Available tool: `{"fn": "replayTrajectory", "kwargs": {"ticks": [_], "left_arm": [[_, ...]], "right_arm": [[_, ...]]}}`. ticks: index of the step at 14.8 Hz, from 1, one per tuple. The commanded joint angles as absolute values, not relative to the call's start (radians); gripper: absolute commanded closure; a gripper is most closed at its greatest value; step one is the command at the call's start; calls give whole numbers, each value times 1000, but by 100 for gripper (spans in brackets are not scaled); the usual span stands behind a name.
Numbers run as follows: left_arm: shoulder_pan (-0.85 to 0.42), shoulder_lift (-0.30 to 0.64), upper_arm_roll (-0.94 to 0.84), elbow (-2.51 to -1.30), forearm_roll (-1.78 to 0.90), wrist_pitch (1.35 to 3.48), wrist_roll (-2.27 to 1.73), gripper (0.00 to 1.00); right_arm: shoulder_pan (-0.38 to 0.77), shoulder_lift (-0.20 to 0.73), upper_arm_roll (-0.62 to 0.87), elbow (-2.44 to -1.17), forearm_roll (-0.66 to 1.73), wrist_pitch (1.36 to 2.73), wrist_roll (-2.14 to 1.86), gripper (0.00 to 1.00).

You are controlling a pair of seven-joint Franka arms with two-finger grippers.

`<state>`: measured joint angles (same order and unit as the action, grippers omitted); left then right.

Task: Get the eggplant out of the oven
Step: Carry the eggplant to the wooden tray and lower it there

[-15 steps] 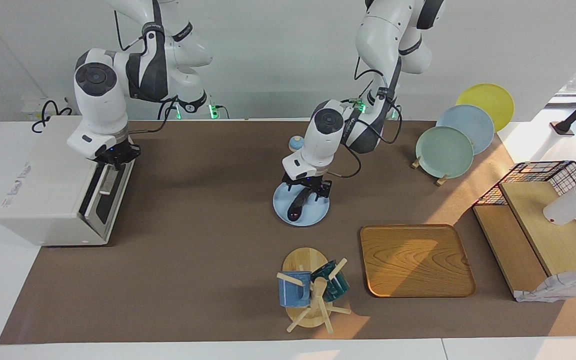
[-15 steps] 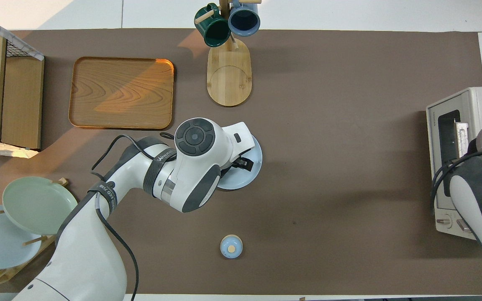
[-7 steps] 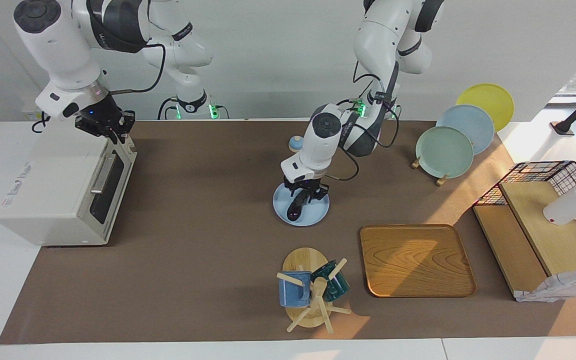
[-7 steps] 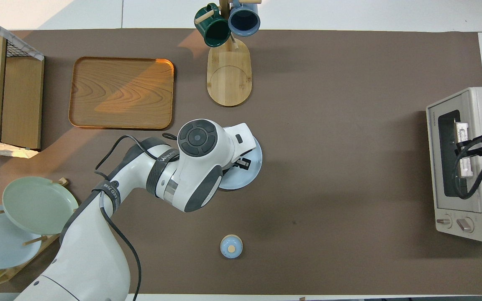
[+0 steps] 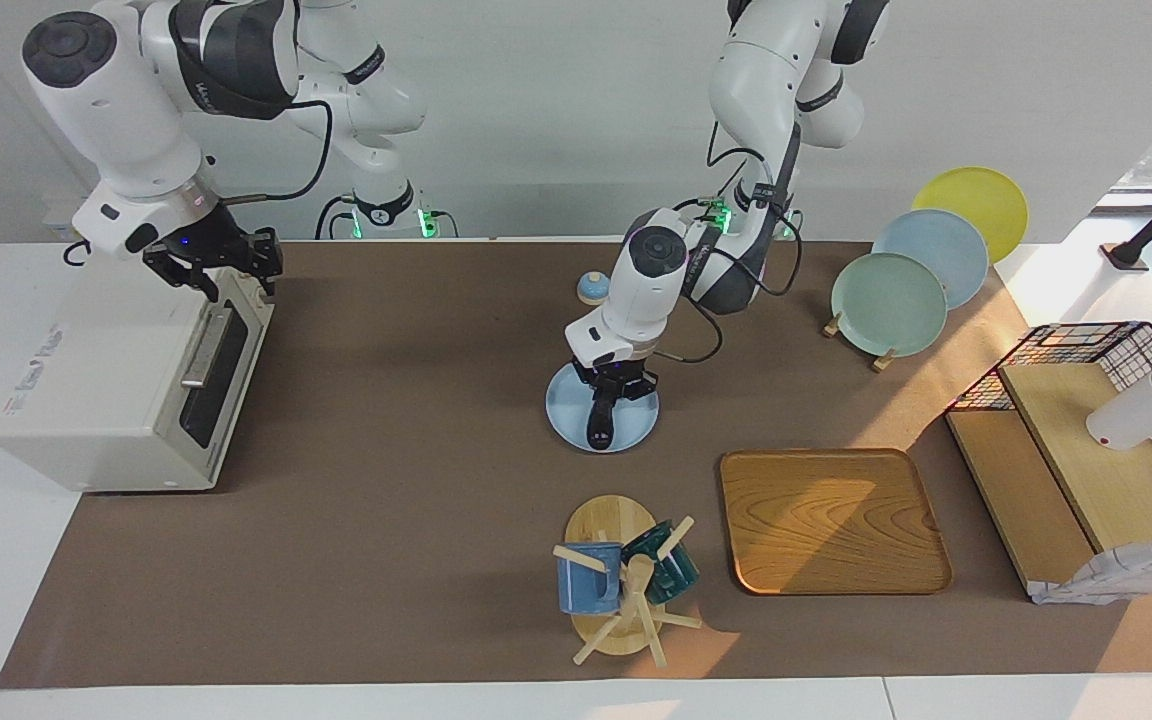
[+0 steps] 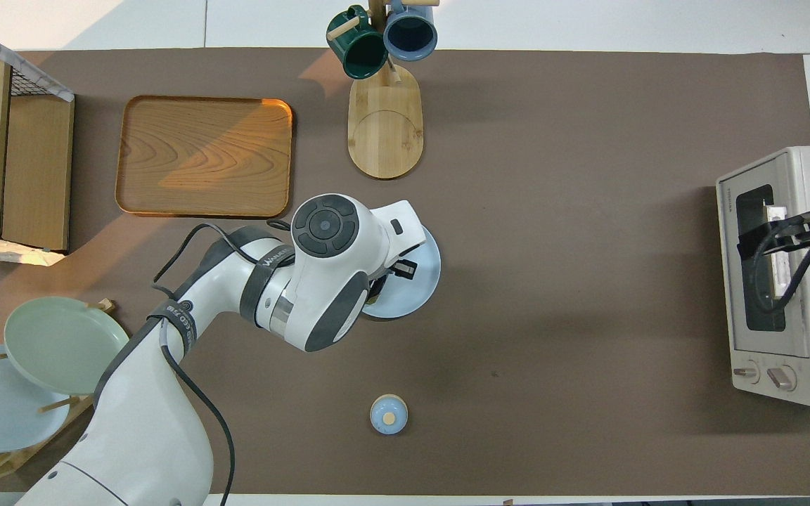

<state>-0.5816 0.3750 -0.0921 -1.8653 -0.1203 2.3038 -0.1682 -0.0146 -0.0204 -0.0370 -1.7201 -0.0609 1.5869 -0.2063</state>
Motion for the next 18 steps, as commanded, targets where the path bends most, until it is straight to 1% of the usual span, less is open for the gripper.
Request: {"fn": "replayTrajectory", "kwargs": {"ticks": [1,4,6,9,11,13,14,17,18], "left_arm": [[-546,342,-86,-1812,-156,2200,-166,100],[-456,319,-86,-1743,-158,2120,-163,100],[-382,336,-83,-1671,-158,2062,-163,100],[-269,363,-84,-1629,-155,2054,-158,100],[-218,373,-81,-1612,-147,2057,-155,100],[-154,403,-80,-1609,-134,2065,-149,100],[-144,429,-80,-1594,-121,2068,-141,100],[-101,541,-78,-1490,-97,2086,-130,100],[-97,564,-80,-1485,-77,2115,-129,100]], "right_arm": [[-5,40,-43,-1628,-35,1536,-190,0],[-3,34,-43,-1632,-35,1520,-189,0],[-5,19,-43,-1643,-35,1522,-189,0],[-8,15,-41,-1643,-35,1529,-189,0],[-14,14,-41,-1643,-34,1531,-187,0],[-15,14,-41,-1640,-34,1537,-155,0],[-15,14,-41,-1638,-34,1537,-125,0],[-14,11,-40,-1634,-34,1549,-83,0],[-14,9,-40,-1634,-32,1565,-84,0]]}}
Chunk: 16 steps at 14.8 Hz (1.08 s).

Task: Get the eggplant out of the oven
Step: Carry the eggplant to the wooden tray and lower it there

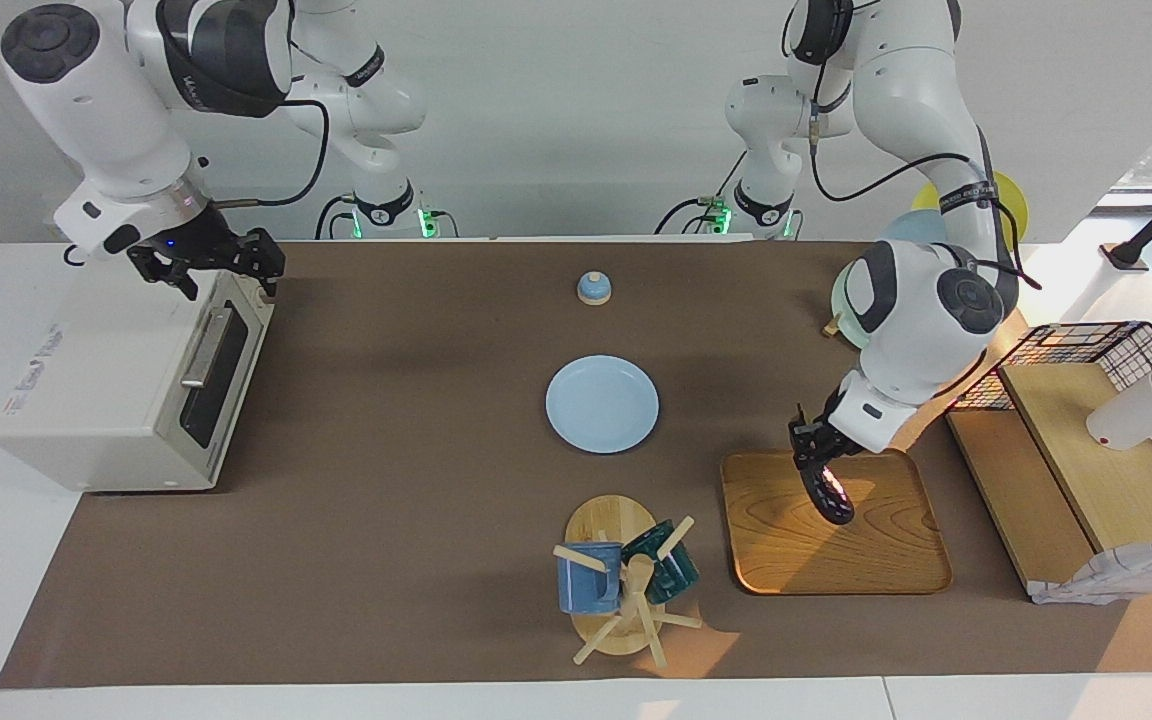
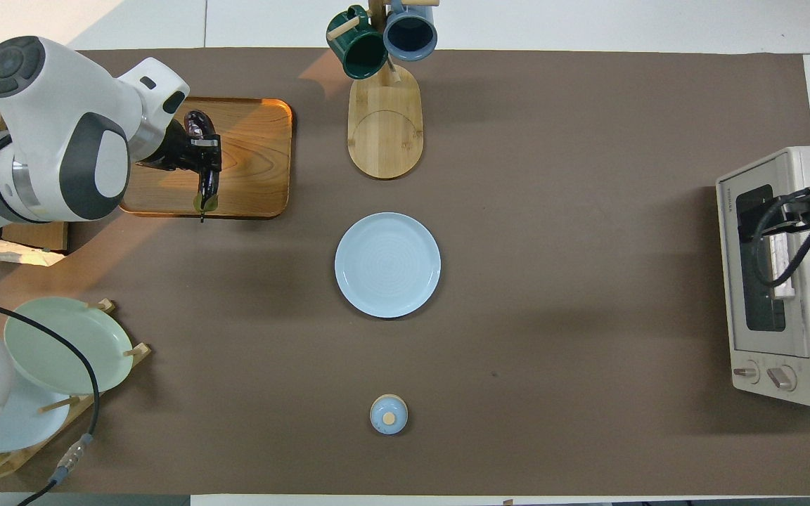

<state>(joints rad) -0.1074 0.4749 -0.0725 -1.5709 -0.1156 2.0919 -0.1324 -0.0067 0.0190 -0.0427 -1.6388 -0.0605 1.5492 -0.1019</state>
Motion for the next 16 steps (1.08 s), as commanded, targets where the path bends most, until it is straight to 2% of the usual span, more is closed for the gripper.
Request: {"fn": "replayTrajectory", "kwargs": {"ticks": [1,7,8,9,12,16], "left_arm": [[-95,572,-80,-1486,-68,2152,-129,100],[-92,566,-78,-1546,-57,2203,-91,100],[-94,565,-78,-1546,-57,2195,-77,55],[-94,565,-77,-1543,-57,2188,-71,1],[-87,536,-75,-1534,-57,2139,-57,0],[-61,416,-74,-1537,-60,2021,-69,0]], "right_arm": [[-14,9,-40,-1635,-28,1566,-86,0],[-6,9,-37,-1632,-18,1568,-84,0],[-6,9,-35,-1632,-18,1568,-84,0],[-6,9,-35,-1632,-18,1568,-84,0],[-5,9,-34,-1632,-18,1568,-83,0],[-5,8,-32,-1632,-18,1568,-83,0]]}}
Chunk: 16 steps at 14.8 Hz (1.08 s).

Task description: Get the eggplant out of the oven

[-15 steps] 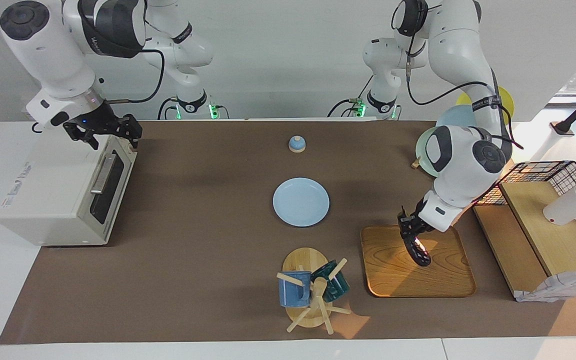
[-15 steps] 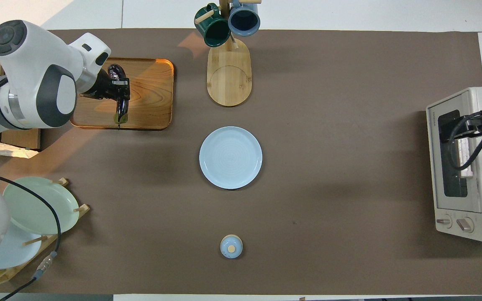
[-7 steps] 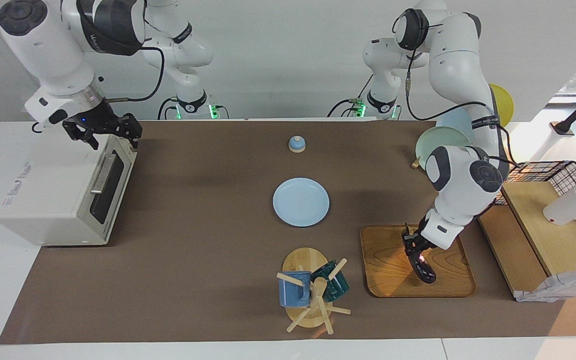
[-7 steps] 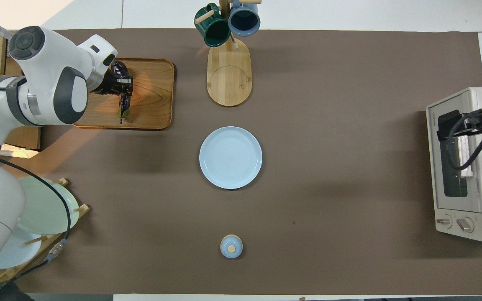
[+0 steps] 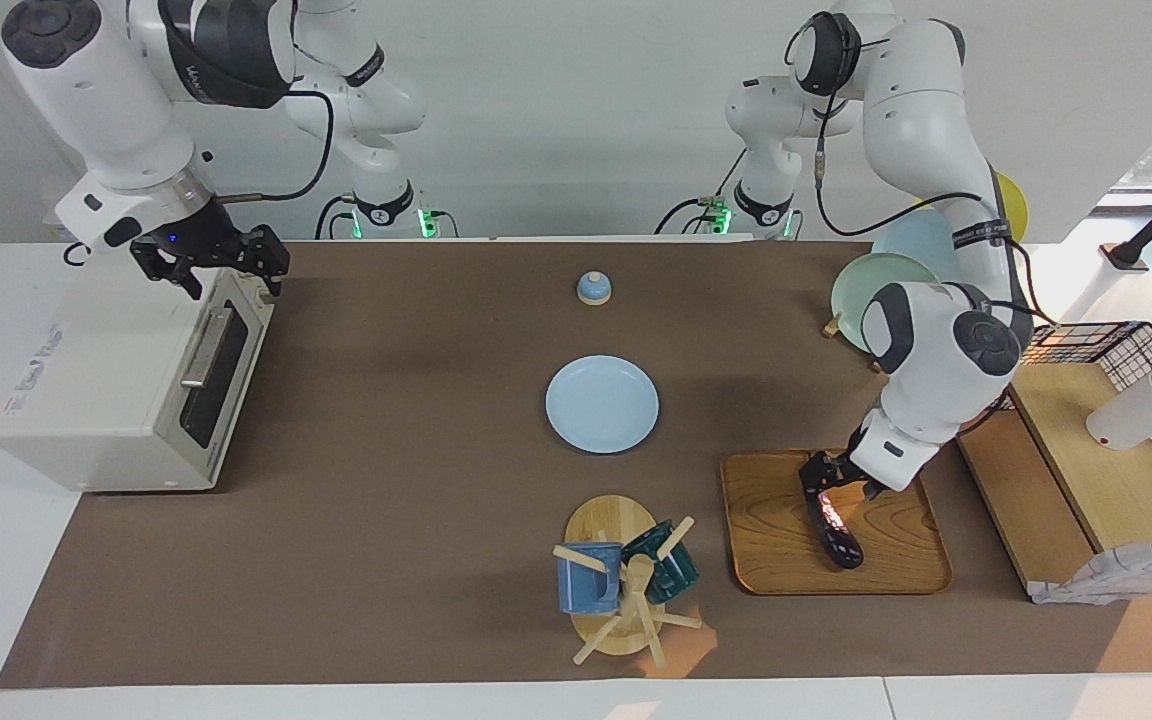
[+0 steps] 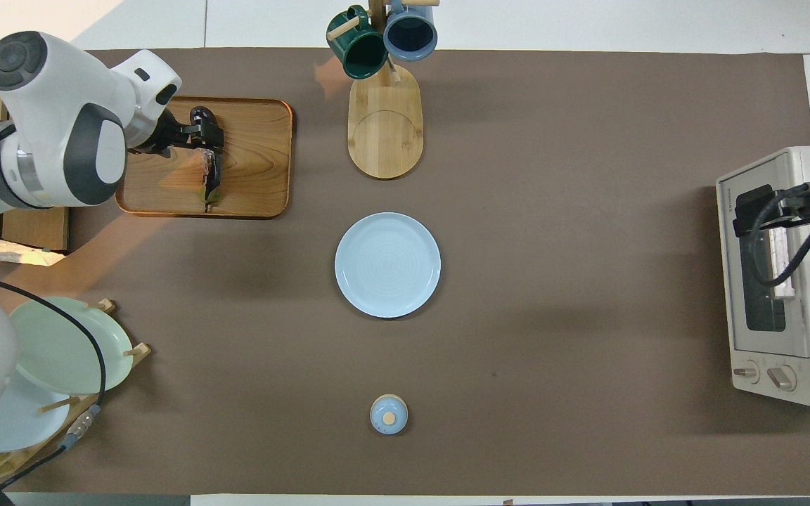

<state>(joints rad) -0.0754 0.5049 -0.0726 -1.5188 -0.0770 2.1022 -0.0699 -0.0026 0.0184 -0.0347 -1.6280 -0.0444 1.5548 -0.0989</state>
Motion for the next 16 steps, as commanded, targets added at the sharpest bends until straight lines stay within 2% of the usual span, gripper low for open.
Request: {"fn": "replayTrajectory", "kwargs": {"ticks": [1,6,9,14,16], "left_arm": [[-55,381,-71,-1537,-60,1984,-71,0],[-49,191,-46,-1546,-51,1746,-77,0],[-48,112,-40,-1555,-49,1614,-80,0],[-58,-21,-40,-1712,-49,1595,-80,0],[-64,-32,-29,-1732,-49,1605,-77,0]], "right_arm": [[-3,8,-32,-1632,-18,1568,-83,0],[-5,8,-32,-1632,-18,1568,-84,0],[-5,8,-31,-1632,-18,1568,-84,0],[-3,8,-32,-1632,-18,1568,-84,0],[-3,8,-32,-1632,-18,1569,-84,0]]}}
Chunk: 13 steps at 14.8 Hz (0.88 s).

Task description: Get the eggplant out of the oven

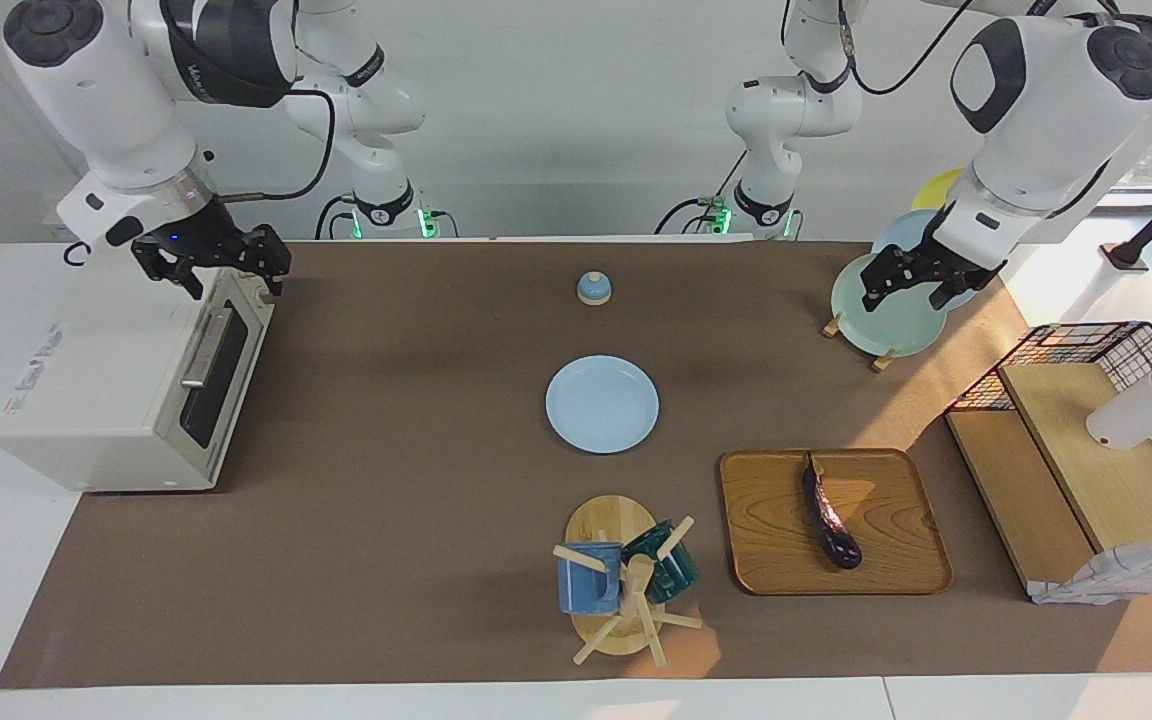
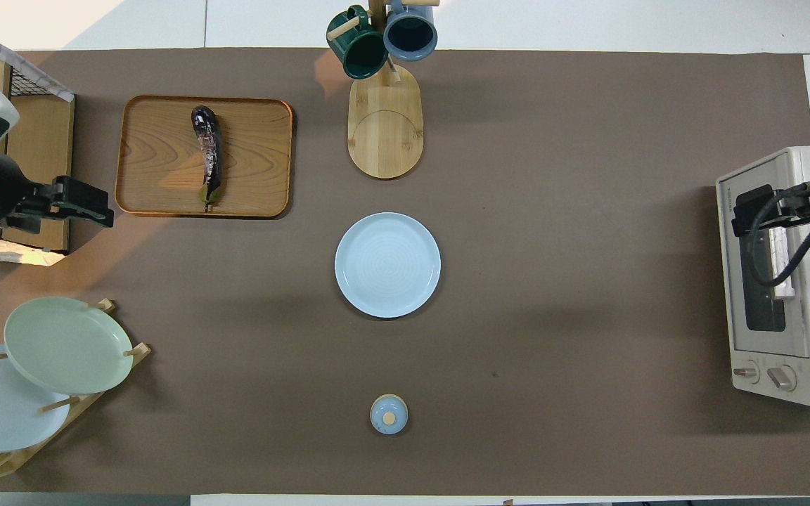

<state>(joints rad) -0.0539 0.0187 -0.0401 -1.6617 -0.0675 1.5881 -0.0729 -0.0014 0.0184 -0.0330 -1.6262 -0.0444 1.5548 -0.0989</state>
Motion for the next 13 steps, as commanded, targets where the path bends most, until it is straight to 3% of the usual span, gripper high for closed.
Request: {"fn": "replayTrajectory", "kwargs": {"ticks": [1,8,13], "left_arm": [[-64,-29,-26,-1724,-49,1605,-77,0],[-80,0,-26,-1583,-18,1464,-78,0],[-80,2,-31,-1572,-20,1439,-77,0]], "right_arm": [[-3,8,-32,-1632,-18,1569,-84,0],[-3,8,-31,-1632,-18,1569,-84,0],[-3,8,-32,-1632,-18,1569,-84,0]]}}
